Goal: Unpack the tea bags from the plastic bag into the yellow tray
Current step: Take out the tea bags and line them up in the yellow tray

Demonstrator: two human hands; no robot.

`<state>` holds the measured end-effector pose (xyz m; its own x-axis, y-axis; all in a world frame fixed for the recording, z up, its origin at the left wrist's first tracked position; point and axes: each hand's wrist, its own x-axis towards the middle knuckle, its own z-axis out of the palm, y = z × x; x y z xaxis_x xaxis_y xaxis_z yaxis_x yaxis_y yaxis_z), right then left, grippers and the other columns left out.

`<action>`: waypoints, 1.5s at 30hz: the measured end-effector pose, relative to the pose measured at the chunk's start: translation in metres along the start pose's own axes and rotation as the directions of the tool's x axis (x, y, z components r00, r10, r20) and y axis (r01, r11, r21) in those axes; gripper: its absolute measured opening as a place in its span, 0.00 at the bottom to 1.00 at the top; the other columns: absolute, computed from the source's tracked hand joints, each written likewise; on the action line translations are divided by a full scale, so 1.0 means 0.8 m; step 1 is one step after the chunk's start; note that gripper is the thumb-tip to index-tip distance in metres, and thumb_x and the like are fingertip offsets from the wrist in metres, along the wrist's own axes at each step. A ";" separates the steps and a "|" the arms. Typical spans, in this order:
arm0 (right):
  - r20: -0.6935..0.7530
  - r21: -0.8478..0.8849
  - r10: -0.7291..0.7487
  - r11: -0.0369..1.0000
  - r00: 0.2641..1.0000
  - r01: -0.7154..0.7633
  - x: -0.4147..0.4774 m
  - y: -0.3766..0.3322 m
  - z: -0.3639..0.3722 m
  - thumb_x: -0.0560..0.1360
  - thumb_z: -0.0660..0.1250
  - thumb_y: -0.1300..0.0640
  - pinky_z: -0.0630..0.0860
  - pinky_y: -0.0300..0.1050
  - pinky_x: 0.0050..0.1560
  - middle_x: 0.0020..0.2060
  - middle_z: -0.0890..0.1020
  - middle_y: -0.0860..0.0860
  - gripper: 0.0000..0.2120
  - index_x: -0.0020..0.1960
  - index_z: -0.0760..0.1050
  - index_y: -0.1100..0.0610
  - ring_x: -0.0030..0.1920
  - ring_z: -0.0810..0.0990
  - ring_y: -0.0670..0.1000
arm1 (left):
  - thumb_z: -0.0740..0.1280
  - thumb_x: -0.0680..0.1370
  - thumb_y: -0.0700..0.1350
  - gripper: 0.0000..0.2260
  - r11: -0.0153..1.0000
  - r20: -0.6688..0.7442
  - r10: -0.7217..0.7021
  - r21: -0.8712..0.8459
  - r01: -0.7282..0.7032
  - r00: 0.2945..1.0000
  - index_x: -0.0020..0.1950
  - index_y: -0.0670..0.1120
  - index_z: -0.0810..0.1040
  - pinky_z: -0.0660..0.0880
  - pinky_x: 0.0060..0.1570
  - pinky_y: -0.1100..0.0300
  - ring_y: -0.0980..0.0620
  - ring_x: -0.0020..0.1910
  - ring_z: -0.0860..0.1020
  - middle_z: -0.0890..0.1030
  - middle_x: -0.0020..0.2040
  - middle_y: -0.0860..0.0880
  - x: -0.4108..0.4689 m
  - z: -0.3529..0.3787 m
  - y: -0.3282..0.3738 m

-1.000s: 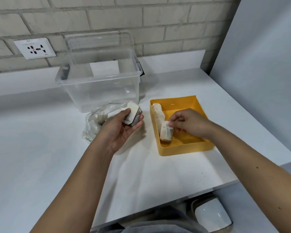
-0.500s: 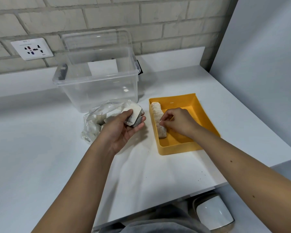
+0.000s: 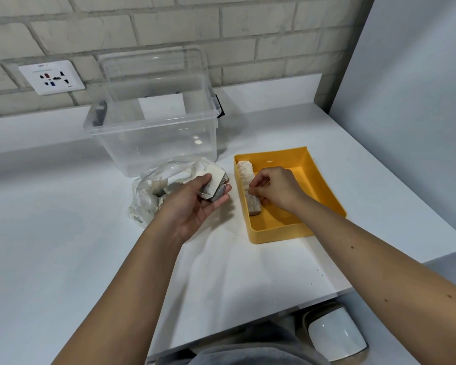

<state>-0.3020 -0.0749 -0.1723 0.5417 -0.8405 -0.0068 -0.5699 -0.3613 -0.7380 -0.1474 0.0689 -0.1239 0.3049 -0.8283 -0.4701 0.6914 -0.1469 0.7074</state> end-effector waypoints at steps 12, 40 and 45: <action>-0.116 0.017 -0.045 0.999 0.992 0.047 0.003 -0.002 0.000 0.68 0.77 0.62 0.72 0.29 0.39 0.37 0.82 0.45 0.05 0.43 0.83 0.55 0.36 0.77 0.38 | 0.64 0.81 0.39 0.08 1.000 0.004 -0.002 -0.002 0.002 1.000 0.55 0.35 0.77 0.83 0.40 0.56 0.44 0.43 0.86 0.85 0.45 0.39 -0.001 0.002 -0.005; 0.062 -0.027 -0.504 0.862 0.861 0.507 -0.044 -0.077 -0.022 0.71 0.76 0.54 0.76 0.39 0.45 0.43 0.81 0.47 0.09 0.51 0.85 0.52 0.43 0.79 0.44 | 0.53 0.83 0.59 0.29 0.996 0.163 -0.088 0.005 0.089 0.983 0.69 0.36 0.72 0.79 0.57 0.49 0.42 0.60 0.80 0.81 0.61 0.37 -0.005 0.008 -0.012; -0.027 0.340 -0.263 0.905 0.964 0.256 -0.042 -0.079 -0.025 0.77 0.69 0.59 0.79 0.41 0.41 0.34 0.82 0.44 0.04 0.44 0.81 0.53 0.35 0.79 0.44 | 0.62 0.81 0.56 0.22 0.998 0.184 -0.025 0.068 0.013 0.983 0.63 0.39 0.78 0.81 0.54 0.54 0.45 0.56 0.83 0.83 0.57 0.39 -0.005 0.010 -0.017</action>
<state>-0.2970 -0.0318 -0.1118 0.6556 -0.7265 0.2057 -0.1670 -0.4052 -0.8988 -0.1629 0.0699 -0.1274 0.1618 -0.9097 -0.3825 0.6492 -0.1938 0.7355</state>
